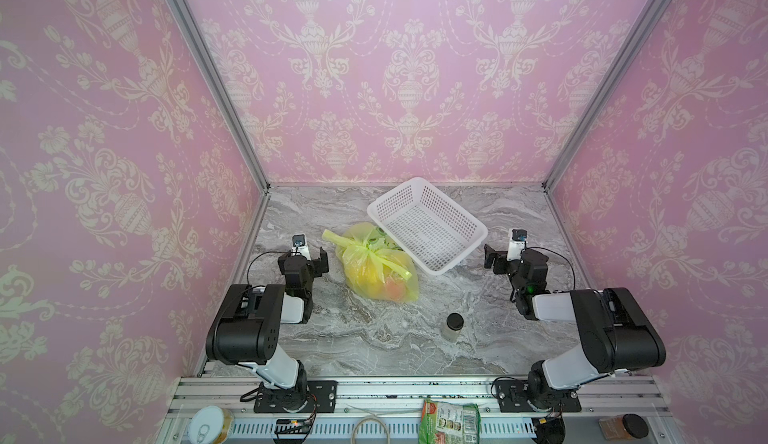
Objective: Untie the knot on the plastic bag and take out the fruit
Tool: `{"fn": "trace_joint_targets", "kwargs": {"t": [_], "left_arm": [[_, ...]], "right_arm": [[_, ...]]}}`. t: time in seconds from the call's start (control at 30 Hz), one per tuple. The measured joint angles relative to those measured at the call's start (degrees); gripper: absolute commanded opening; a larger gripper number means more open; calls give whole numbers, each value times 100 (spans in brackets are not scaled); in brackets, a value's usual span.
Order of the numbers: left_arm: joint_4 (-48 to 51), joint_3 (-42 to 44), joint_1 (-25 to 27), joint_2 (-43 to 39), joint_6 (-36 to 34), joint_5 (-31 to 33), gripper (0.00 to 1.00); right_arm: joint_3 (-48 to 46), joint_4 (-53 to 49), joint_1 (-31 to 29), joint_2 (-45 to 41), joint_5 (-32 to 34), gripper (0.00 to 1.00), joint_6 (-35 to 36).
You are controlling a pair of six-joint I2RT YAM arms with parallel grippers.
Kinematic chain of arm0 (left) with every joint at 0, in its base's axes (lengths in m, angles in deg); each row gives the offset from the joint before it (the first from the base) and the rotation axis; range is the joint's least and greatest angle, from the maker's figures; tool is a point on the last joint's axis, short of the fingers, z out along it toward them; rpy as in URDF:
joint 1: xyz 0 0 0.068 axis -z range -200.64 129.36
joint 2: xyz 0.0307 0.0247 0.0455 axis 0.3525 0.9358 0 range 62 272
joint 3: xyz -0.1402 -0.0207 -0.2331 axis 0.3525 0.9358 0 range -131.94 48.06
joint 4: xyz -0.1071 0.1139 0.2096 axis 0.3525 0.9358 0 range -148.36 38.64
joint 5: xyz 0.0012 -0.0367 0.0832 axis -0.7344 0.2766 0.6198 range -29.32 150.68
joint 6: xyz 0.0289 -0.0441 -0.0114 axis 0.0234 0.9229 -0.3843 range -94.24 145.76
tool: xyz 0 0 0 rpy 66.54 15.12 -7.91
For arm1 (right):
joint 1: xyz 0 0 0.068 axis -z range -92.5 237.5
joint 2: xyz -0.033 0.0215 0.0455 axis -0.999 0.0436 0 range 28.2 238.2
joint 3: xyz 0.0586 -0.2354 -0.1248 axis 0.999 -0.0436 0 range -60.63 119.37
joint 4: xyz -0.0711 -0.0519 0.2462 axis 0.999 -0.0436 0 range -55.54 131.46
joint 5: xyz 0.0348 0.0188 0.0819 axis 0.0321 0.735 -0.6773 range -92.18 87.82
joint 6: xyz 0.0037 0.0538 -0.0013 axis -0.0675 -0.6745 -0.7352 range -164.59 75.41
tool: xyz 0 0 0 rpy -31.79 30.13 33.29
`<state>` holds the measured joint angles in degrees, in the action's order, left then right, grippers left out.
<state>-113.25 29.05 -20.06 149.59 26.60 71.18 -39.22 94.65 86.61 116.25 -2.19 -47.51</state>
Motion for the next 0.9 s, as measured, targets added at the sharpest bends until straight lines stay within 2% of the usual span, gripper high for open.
{"fn": "trace_joint_targets", "kwargs": {"t": [0.1, 0.2, 0.3, 0.37, 0.47, 0.57, 0.67, 0.73, 0.8, 0.9], "left_arm": [[754, -35, 319, -1154, 151, 374, 99], [1646, -162, 389, -2380, 682, 365, 99], [2262, -129, 378, -3442, 1274, -122, 99], [2118, 245, 391, -3899, 1561, -457, 99], [2280, 951, 271, -4155, 2085, -516, 99], [2999, 1056, 66, -4339, 2529, -352, 99], [2933, 1056, 28, -4352, 2752, -372, 99], [2830, 1056, 28, -4188, 2787, -431, 99], [2769, 1054, 28, -3941, 2817, -529, 99], [2758, 1054, 28, -3716, 2844, -573, 99]], "right_arm": [[0, 0, 0, 0, 0, 100, 0], [0, 0, 0, 0, 0, 100, 0], [0, 0, 0, 0, 0, 100, 0], [0, 0, 0, 0, 0, 100, 0], [0, -2, 0, 0, -2, 100, 0], [0, -2, 0, 0, 0, 100, 0], [4, -203, -46, -107, 264, 100, -4], [9, -837, -238, -610, 861, 100, -42], [7, -1478, -450, -1615, 1440, 100, -280], [-17, -1912, -466, -3038, 1735, 100, -885]]}}
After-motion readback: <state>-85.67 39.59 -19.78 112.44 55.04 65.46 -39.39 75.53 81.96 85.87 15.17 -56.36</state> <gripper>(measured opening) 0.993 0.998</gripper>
